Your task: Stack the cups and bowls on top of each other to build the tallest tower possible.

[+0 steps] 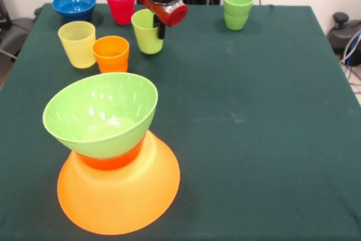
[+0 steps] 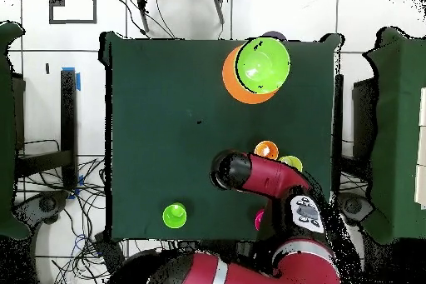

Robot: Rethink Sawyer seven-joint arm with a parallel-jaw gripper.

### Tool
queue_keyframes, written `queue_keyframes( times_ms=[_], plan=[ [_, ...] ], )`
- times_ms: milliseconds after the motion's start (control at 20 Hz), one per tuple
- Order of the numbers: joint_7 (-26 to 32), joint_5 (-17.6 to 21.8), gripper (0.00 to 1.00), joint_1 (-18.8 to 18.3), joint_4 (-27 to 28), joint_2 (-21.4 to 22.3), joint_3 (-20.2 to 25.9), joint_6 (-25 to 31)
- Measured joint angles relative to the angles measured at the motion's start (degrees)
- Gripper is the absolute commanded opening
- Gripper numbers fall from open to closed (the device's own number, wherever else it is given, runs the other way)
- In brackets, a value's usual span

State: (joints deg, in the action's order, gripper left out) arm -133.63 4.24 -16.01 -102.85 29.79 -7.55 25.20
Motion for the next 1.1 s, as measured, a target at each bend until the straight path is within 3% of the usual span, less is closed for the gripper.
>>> queue_keyframes(
  times_ms=[450,1100],
  plan=[
    [0.0,0.0,0.00,0.0,2.2,3.1,0.0,7.0],
    [0.0,0.0,0.00,-0.2,7.5,4.9,0.0,12.5]
  ],
)
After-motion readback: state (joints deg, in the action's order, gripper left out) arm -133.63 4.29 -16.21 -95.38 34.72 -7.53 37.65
